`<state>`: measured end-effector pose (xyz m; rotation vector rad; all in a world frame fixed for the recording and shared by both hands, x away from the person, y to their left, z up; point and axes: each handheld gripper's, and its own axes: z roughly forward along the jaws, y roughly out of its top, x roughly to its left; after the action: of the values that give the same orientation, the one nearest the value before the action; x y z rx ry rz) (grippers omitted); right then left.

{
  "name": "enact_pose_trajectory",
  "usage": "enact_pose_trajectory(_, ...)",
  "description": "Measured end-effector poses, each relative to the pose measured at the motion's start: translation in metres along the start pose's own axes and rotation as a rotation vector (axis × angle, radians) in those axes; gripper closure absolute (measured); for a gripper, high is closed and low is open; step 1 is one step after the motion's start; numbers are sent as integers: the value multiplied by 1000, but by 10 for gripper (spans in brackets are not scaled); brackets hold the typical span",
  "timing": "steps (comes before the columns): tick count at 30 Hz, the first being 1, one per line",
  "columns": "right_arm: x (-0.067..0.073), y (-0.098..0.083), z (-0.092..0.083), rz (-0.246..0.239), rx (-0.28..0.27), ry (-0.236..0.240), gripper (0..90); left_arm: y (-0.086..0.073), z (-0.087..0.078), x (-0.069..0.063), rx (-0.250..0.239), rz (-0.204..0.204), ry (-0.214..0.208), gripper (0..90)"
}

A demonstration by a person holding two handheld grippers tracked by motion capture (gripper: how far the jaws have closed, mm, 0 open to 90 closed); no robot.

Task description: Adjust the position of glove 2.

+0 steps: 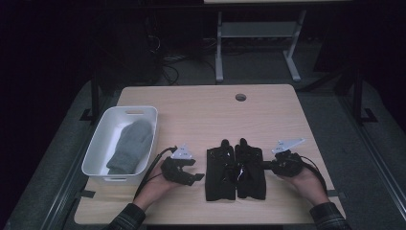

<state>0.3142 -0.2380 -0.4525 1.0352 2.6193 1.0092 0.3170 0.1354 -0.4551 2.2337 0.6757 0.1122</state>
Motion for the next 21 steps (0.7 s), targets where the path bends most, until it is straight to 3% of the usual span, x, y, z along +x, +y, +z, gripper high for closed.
enact_pose_trajectory(7, -1, -9, -7, 12, -2, -8, 900, 15, 19, -6, 8, -30, 12, 405)
enact_pose_trajectory(13, 0, -10, -4, -8, 9, -7, 900, 19, 33, -12, 50, -31, 29, 462)
enact_pose_trajectory(15, 0, -10, -3, -7, 16, -2, 900, 18, 35, -13, 68, -14, 40, 478)
enact_pose_trajectory(18, 2, -10, 0, -9, 29, 1, 900, 18, 35, -15, 72, 6, 69, 562)
enact_pose_trajectory(21, 3, -10, 3, -17, 41, 5, 900, 18, 35, -16, 70, 7, 66, 684)
